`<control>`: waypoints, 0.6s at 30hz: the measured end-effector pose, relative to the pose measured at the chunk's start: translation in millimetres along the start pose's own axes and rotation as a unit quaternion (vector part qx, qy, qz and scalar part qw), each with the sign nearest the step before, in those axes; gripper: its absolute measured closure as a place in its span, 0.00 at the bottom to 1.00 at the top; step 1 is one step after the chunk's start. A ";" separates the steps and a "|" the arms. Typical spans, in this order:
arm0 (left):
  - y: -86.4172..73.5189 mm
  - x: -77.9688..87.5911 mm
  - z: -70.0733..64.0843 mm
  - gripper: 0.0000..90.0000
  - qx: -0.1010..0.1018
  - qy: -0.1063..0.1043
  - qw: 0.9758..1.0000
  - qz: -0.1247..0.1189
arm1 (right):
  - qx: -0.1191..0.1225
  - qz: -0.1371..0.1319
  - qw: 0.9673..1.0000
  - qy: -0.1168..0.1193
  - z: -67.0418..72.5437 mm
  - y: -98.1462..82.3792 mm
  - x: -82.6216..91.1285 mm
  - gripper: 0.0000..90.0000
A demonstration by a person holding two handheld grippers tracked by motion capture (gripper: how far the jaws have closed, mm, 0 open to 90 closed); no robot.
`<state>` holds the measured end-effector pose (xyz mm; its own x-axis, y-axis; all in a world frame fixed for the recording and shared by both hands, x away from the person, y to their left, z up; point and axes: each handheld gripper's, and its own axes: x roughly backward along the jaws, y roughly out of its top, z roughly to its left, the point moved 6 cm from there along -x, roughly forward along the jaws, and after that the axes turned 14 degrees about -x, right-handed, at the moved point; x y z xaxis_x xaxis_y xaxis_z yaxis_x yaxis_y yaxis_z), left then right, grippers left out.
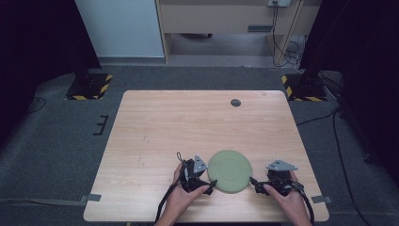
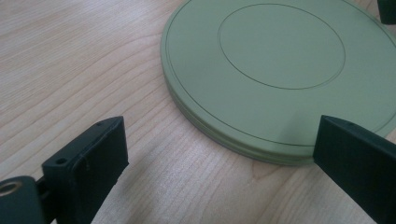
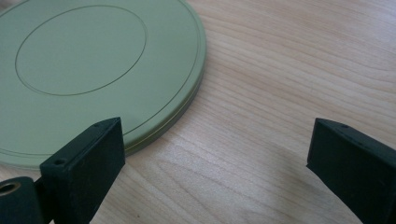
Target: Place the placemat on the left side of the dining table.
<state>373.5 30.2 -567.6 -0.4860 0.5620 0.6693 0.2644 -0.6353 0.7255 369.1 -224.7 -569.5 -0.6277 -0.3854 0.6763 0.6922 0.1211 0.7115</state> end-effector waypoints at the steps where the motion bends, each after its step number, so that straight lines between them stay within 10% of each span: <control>1: -0.2 -0.2 0.2 0.02 0.002 -0.002 1.000 0.001 | 0.001 0.001 1.000 -0.001 1.0 -0.6 -1.1 0.05; 18: 2.3 -4.6 7.6 0.01 0.005 0.010 1.000 0.008 | 0.000 -0.002 1.000 -0.030 0.7 5.4 -7.6 0.01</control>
<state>382.7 30.1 -567.7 -0.4988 0.5411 0.6770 0.2802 -0.6385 0.7168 377.4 -220.4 -570.7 -0.6504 -0.3303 0.6840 0.6896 0.1208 0.7140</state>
